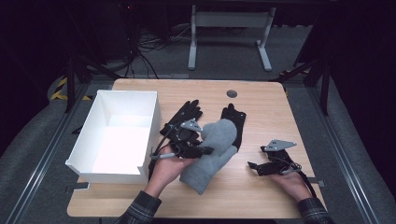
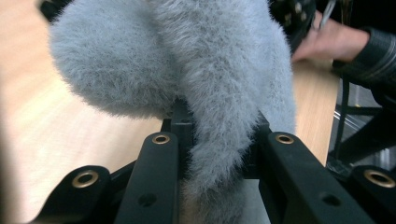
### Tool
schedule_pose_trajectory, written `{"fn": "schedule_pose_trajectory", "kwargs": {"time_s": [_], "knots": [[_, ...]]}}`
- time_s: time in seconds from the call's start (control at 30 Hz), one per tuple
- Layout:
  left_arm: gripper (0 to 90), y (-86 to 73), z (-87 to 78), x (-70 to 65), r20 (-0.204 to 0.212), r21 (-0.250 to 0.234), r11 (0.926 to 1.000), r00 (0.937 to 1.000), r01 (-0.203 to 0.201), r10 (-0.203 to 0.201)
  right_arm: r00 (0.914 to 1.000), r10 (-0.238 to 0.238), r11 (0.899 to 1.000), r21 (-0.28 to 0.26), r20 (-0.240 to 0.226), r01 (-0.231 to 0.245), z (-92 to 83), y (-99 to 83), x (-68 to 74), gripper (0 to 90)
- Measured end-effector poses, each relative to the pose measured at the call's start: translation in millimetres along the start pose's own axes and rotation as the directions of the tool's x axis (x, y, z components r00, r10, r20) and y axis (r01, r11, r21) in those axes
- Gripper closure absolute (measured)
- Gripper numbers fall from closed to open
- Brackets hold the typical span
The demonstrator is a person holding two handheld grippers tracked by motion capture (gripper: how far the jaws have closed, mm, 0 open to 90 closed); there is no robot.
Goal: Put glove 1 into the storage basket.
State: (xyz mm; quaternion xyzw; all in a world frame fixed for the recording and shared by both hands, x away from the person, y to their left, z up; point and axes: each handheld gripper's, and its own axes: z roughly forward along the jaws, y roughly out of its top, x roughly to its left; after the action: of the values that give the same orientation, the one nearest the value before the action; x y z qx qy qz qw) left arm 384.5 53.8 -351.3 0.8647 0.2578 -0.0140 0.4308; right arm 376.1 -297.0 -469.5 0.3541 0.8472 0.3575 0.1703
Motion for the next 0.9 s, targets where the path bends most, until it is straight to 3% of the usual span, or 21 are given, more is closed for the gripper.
{"fn": "schedule_pose_trajectory", "kwargs": {"time_s": [0.3, 0.5, 0.9], "knots": [[74.5, 24.9, -50.4, 2.5, -0.049, -0.056, 0.9984, 0.9988, -0.006, 0.003, 0.9999, 0.008, 1.0, 0.002, 0.008, -0.008, 0.4, 0.3, 0.0, 11.5], [74.5, 38.2, -86.0, 11.4, -0.07, -0.088, 0.9962, 0.9976, -0.003, -0.003, 0.9999, 0.01, 1.0, 0.002, 0.009, -0.01, 0.5, 0.3, 0.0, 11.5], [74.6, 48.6, -147.6, 25.4, -0.147, -0.13, 0.9914, 0.9887, 0.012, -0.031, 0.9998, 0.015, 1.0, 0.001, 0.015, -0.015, 0.8, 0.5, -0.3, 11.5]]}}
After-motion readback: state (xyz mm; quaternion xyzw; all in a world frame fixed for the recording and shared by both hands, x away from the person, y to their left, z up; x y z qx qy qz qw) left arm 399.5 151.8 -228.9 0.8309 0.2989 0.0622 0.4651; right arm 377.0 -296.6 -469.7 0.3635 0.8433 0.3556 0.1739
